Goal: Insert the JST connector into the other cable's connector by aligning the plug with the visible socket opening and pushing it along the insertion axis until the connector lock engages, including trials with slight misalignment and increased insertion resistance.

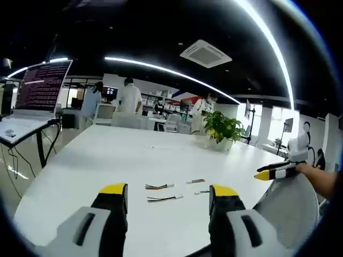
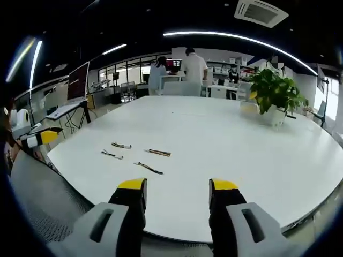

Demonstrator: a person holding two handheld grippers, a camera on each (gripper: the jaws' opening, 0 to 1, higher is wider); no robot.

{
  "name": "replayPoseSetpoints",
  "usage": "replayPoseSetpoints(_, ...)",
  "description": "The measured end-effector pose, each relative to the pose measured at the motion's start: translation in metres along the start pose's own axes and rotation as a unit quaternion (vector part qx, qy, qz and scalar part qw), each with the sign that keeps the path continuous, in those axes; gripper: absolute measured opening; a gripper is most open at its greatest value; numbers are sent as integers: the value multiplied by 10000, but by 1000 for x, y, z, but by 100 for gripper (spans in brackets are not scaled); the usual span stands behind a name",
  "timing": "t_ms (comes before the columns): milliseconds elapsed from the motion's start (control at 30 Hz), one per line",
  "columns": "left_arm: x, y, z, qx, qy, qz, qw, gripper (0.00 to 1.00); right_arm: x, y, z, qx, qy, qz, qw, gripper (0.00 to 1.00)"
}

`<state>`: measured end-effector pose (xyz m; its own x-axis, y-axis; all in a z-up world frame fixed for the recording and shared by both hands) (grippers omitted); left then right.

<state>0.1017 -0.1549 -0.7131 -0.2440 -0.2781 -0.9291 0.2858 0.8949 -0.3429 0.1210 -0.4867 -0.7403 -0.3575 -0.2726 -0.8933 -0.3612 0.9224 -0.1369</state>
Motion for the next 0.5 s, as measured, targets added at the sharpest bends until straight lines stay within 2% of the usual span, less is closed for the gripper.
replayPoseSetpoints(500, 0, -2, -1, 16, 13, -7, 10000, 59, -3, -3, 0, 47, -162, 89, 9998, 46)
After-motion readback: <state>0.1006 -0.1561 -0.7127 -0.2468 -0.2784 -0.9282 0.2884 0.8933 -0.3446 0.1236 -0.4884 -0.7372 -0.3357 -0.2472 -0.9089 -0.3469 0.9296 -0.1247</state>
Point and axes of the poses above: the point that each gripper's makers call its tool centre point, and the gripper's own axes: z roughly forward along the fingers, y roughly to its left, x roughly out of its underside, the point moved 3 cm from there along -z, roughly backward along the fingers, and after that the axes turned 10 degrees about -z, right-handed, at the moved point
